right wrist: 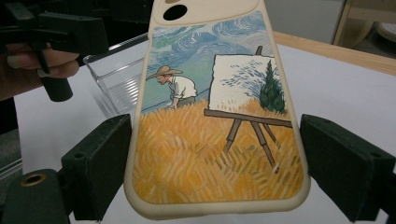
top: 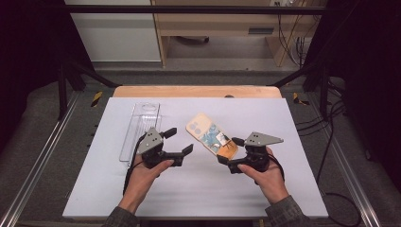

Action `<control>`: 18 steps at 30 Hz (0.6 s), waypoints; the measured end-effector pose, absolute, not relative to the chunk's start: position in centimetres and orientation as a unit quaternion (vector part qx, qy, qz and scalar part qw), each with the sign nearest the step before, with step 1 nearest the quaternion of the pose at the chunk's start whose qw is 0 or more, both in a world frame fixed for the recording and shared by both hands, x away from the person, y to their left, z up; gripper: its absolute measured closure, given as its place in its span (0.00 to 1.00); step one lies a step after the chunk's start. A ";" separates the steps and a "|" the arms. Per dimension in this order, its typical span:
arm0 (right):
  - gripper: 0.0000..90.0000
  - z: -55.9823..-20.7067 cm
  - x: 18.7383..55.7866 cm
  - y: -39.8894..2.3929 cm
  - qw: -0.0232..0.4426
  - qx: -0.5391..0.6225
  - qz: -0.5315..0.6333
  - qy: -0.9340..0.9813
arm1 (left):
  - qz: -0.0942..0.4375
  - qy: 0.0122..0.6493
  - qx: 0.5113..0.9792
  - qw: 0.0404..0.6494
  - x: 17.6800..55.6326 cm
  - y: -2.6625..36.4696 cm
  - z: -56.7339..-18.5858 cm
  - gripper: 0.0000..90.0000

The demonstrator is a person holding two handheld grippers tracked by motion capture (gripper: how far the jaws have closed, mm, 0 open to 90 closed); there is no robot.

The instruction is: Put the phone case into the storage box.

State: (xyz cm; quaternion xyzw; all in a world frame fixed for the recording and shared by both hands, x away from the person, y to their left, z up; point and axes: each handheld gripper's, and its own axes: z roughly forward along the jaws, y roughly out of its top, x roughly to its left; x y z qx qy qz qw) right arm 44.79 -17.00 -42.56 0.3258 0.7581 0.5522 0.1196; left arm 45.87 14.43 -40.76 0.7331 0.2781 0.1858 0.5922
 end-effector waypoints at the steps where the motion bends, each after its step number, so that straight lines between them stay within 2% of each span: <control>1: 0.13 -42.5 44.8 -16.9 0.120 0.325 0.552 0.758 | 0.182 0.276 0.735 0.591 45.9 14.4 -40.8 0.18; 18: 0.13 -42.3 44.8 -15.6 0.122 0.313 0.559 0.759 | 0.151 0.281 0.736 0.598 46.5 14.1 -40.5 0.34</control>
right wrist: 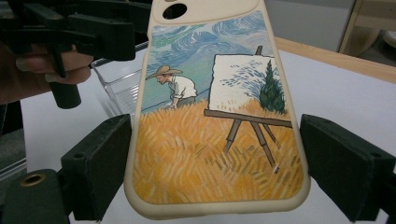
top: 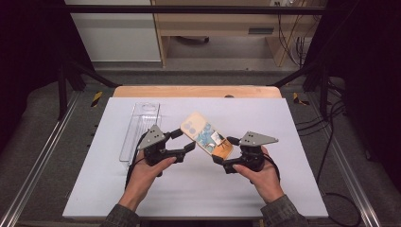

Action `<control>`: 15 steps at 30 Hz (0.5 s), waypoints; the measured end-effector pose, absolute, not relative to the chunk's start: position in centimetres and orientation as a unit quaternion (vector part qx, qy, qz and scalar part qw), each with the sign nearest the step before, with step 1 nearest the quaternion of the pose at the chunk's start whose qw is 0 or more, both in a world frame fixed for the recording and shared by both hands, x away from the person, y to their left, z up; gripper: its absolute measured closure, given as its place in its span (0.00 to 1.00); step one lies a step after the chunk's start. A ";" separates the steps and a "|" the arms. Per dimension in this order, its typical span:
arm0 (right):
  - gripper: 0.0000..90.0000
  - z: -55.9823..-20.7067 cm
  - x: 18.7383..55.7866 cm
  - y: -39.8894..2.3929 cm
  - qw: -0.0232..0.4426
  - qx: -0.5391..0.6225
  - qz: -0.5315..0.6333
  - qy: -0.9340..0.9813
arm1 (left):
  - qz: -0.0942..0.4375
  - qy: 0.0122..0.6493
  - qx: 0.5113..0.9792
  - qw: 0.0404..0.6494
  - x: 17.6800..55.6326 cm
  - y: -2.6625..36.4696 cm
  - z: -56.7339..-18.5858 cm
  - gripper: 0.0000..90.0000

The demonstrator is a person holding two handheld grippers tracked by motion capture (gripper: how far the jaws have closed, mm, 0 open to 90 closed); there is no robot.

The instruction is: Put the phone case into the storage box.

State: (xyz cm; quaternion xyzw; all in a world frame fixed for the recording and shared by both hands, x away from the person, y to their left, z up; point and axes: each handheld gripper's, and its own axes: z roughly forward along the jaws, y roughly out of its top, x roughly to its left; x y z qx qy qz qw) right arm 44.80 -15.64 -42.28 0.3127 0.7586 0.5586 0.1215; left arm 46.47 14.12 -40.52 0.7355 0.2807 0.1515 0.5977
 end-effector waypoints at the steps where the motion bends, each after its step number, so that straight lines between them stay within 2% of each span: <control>1: 0.13 -42.3 44.8 -15.6 0.123 0.311 0.559 0.759 | 0.148 0.282 0.735 0.599 46.5 14.2 -40.5 0.35; 11: 0.13 -42.7 45.0 -15.0 0.122 0.313 0.558 0.759 | 0.130 0.301 0.716 0.616 47.0 14.8 -40.3 0.47; 15: 0.13 -42.8 45.1 -14.8 0.121 0.313 0.558 0.759 | 0.122 0.307 0.711 0.621 47.1 15.0 -40.2 0.48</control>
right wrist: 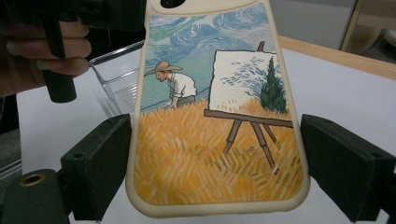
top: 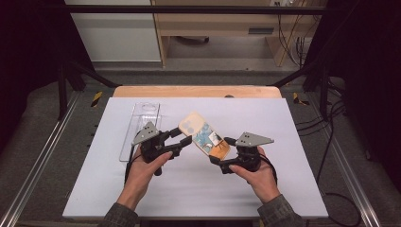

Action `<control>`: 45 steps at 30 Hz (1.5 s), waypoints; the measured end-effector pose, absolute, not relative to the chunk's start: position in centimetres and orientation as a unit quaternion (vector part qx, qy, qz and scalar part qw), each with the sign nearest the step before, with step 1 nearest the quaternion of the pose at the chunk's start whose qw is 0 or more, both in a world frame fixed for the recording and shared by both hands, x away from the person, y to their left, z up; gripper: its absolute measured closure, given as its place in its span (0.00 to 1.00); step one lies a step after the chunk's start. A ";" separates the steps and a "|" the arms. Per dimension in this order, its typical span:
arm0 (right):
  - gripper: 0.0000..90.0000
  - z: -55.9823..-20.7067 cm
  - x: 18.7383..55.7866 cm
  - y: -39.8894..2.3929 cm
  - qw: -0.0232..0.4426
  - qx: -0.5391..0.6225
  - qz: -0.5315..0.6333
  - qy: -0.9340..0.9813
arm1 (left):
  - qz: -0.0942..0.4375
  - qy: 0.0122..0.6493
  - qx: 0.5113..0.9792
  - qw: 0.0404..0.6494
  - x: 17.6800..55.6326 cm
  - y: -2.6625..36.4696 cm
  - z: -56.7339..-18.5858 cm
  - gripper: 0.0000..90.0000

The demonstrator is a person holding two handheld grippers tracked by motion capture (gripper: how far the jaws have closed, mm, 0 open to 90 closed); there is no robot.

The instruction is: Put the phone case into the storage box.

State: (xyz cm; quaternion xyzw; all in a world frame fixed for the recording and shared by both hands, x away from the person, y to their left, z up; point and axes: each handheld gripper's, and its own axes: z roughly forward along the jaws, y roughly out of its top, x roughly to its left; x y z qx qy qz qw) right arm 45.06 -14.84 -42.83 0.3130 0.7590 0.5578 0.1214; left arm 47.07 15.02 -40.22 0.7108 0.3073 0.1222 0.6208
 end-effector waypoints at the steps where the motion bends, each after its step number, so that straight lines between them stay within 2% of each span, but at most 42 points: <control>1: 0.13 -42.9 45.1 -14.8 0.122 0.313 0.558 0.759 | 0.122 0.308 0.710 0.621 47.1 15.0 -40.2 0.48; 40: 0.13 -43.7 45.3 -14.0 0.112 0.311 0.561 0.759 | 0.093 0.333 0.685 0.641 47.3 15.3 -39.7 0.57; 45: 0.13 -43.8 45.3 -14.0 0.109 0.310 0.561 0.759 | 0.089 0.337 0.681 0.644 47.3 15.4 -39.7 0.62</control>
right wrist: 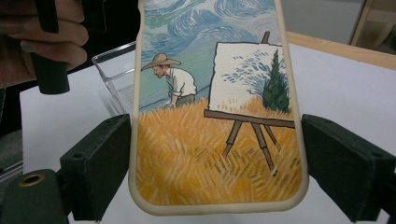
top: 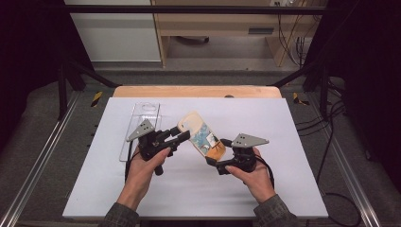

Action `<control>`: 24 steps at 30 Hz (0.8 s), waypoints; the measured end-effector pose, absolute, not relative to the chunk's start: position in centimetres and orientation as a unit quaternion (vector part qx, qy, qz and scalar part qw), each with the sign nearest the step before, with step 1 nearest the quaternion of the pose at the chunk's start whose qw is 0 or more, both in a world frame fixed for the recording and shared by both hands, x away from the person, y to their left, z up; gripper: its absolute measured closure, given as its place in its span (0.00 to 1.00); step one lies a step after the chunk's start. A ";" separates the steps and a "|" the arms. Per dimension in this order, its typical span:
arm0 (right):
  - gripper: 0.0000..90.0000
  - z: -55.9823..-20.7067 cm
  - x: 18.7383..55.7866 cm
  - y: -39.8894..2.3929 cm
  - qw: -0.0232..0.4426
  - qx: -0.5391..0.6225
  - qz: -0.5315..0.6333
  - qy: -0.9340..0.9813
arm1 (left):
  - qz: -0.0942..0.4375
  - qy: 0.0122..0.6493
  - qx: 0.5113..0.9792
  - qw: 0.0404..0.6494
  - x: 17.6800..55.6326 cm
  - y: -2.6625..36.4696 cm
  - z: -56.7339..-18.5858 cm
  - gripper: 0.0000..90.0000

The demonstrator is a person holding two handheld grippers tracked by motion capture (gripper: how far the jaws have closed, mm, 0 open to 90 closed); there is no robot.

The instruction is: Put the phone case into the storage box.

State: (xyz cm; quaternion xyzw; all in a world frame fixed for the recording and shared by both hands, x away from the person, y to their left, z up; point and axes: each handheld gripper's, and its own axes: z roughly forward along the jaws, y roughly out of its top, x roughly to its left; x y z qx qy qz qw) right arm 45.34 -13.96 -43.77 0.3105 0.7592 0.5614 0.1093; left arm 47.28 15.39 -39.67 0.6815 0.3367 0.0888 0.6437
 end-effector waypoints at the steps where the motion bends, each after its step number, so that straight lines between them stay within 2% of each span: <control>1: 0.13 -43.8 45.4 -14.0 0.109 0.310 0.561 0.760 | 0.088 0.337 0.682 0.643 47.3 15.4 -39.7 0.63; 24: 0.13 -44.0 45.4 -13.6 0.103 0.308 0.564 0.760 | 0.066 0.341 0.666 0.660 47.1 15.7 -39.4 0.70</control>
